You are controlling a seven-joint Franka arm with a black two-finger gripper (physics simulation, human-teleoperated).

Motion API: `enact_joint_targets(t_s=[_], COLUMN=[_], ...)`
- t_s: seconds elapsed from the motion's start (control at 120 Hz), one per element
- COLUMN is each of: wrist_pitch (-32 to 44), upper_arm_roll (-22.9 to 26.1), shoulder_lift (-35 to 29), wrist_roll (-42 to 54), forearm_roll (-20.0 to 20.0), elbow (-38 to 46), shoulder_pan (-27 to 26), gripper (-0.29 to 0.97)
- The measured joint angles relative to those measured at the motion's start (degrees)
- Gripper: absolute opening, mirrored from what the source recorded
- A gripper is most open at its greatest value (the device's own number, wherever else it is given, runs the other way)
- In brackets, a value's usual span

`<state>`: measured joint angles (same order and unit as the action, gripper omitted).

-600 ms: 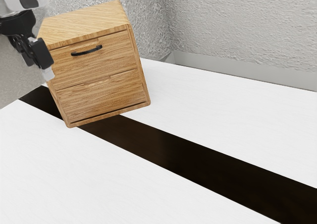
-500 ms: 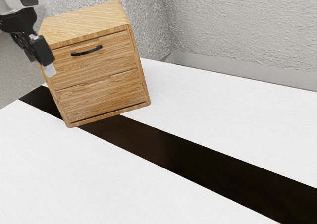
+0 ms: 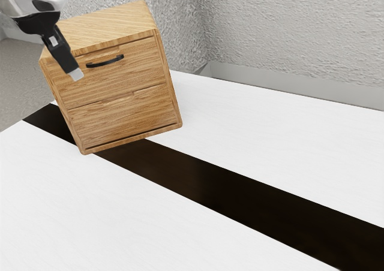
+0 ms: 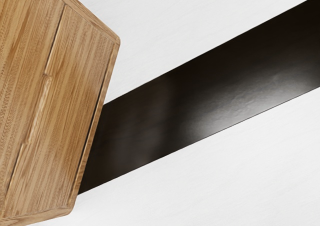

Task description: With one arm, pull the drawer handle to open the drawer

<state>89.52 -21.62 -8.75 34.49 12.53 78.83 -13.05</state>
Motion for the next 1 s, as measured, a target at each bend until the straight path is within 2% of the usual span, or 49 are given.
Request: enact_joint_targets(t_s=[0.15, 0.317, 0.517, 0.658, 1.0], wrist_pitch=[5.59, 11.69, 19.01, 23.84, 28.47], upper_arm_roll=[-1.82, -0.38, -1.13, -3.56, -7.98], shoulder_lift=[-0.08, -0.18, -0.23, -0.11, -0.24], wrist_roll=[4.76, 9.95, 14.98, 17.6, 22.03], forearm_roll=[0.95, 0.32, 0.5, 0.84, 1.07], elbow=[1.4, 5.95, 11.16, 13.73, 13.21], shoulder_pan=[0.29, 5.13, 5.4, 5.53, 5.61], gripper=[0.68, 0.68, 0.68, 0.68, 0.68])
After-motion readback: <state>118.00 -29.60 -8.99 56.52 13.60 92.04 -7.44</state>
